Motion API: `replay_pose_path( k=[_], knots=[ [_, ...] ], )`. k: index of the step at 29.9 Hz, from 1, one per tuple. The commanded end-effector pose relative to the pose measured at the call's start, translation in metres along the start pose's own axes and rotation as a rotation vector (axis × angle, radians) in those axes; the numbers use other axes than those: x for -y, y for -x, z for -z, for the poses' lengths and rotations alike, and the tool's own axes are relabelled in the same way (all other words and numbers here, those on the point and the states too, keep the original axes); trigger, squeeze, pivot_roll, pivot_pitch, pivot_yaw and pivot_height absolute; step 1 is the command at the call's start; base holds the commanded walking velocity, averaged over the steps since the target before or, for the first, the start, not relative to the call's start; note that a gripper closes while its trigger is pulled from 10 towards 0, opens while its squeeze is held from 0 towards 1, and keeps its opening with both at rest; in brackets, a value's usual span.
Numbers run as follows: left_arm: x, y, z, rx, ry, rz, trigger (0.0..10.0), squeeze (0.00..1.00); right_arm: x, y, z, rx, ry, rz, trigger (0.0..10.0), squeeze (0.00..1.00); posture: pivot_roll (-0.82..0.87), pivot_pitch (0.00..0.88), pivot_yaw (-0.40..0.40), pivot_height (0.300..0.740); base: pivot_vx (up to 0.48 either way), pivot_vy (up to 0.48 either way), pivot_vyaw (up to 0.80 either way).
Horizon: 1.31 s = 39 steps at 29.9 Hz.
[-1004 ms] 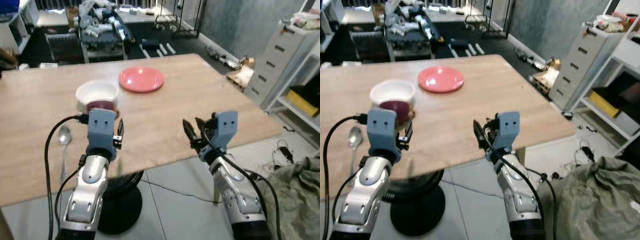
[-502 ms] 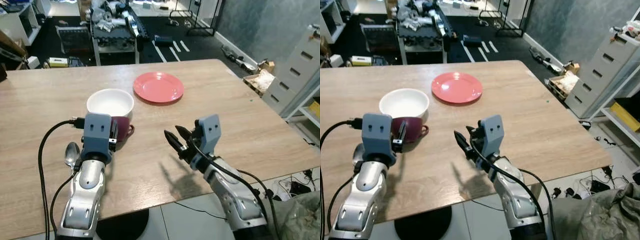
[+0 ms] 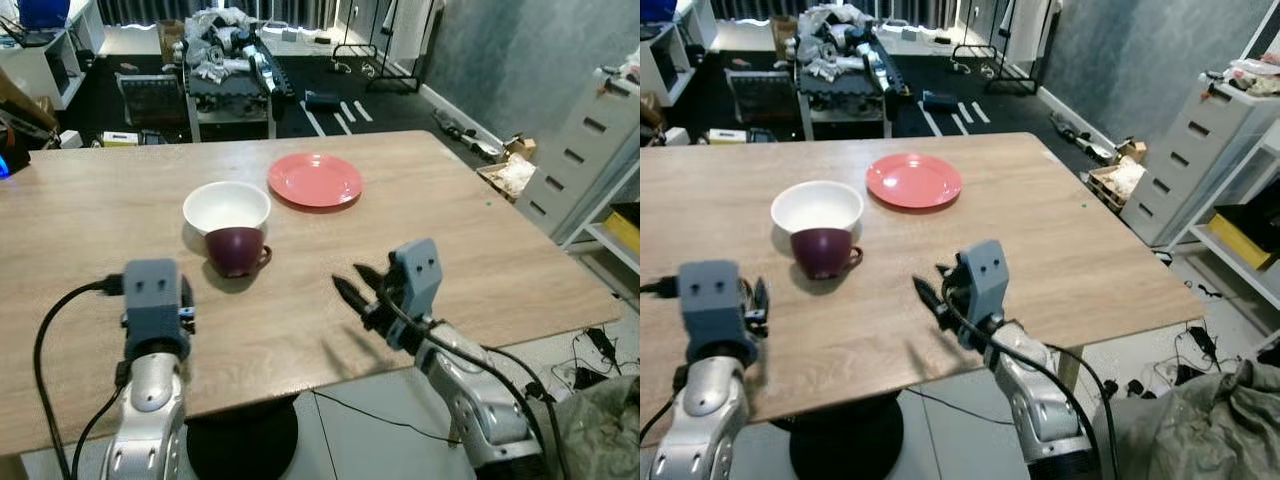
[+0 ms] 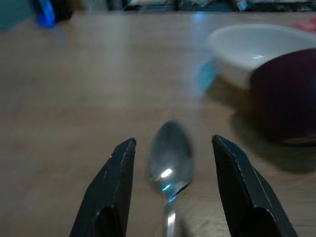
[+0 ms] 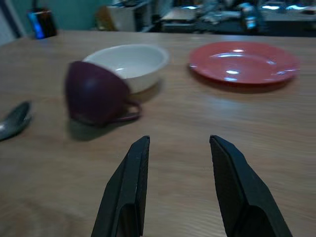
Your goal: Setting the table
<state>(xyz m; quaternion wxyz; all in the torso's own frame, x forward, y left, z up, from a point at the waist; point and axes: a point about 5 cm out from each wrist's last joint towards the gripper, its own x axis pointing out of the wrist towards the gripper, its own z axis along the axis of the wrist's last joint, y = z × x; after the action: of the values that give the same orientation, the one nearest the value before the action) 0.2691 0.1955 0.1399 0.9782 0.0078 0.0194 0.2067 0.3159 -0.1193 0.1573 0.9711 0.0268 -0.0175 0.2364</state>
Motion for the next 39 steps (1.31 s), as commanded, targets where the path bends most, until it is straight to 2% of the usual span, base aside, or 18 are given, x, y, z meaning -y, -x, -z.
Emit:
replay_pose_path(
  k=[1,2,6,9,13,17,20,25,28,34,39],
  knots=[
    [-0.008,-0.001,0.01,-0.069,0.035,-0.039,10.0,0.0,0.012,0.001,0.001,0.004,0.003,0.084,10.0,0.0,0.04,0.0,-0.006,0.74,0.0,0.0,0.0],
    [-0.013,-0.006,0.015,-0.103,0.065,-0.029,10.0,0.0,0.023,0.002,-0.001,0.014,0.01,0.16,10.0,0.0,0.04,0.0,-0.004,0.74,0.0,0.0,0.0],
    [-0.018,-0.013,0.021,-0.173,0.086,0.033,10.0,0.0,0.035,0.004,-0.006,0.034,0.022,0.241,10.0,0.0,0.04,0.0,-0.002,0.74,0.0,0.0,0.0],
    [-0.019,-0.015,0.025,-0.22,0.075,0.106,10.0,0.0,0.04,0.006,-0.007,0.041,0.029,0.278,10.0,0.0,0.03,0.0,0.0,0.74,0.0,0.0,0.0],
    [-0.019,-0.018,0.025,-0.233,0.055,0.188,10.0,0.0,0.044,0.008,-0.006,0.046,0.031,0.308,10.0,0.0,0.03,0.0,0.003,0.74,0.0,0.0,0.0],
    [-0.014,-0.013,0.029,-0.273,0.031,0.277,10.0,0.0,0.041,0.007,-0.004,0.049,0.028,0.31,10.0,0.0,0.03,0.0,0.007,0.74,0.0,0.0,0.0],
    [-0.012,-0.009,0.032,-0.294,0.036,0.299,10.0,0.0,0.041,0.007,-0.004,0.049,0.027,0.31,10.0,0.0,0.03,0.0,0.006,0.74,0.0,0.0,0.0],
    [-0.006,0.0,0.04,-0.342,0.074,0.301,10.0,0.0,0.039,0.007,-0.003,0.043,0.027,0.3,10.0,0.0,0.02,0.0,-0.004,0.74,0.0,0.0,0.0],
    [0.001,0.008,0.055,-0.418,0.115,0.259,10.0,0.0,0.038,0.005,-0.005,0.042,0.033,0.287,10.0,0.0,0.01,0.0,-0.013,0.74,0.0,0.0,0.0],
    [0.01,0.001,0.063,-0.464,0.143,0.244,10.0,0.0,0.037,0.004,-0.007,0.045,0.035,0.282,10.0,0.0,0.0,0.0,-0.01,0.74,0.0,0.0,0.0],
    [0.028,-0.017,0.05,-0.42,0.17,0.33,10.0,0.0,0.033,0.004,-0.007,0.051,0.029,0.277,10.0,0.0,0.0,0.0,-0.008,0.74,0.0,0.0,0.0]
  ],
)
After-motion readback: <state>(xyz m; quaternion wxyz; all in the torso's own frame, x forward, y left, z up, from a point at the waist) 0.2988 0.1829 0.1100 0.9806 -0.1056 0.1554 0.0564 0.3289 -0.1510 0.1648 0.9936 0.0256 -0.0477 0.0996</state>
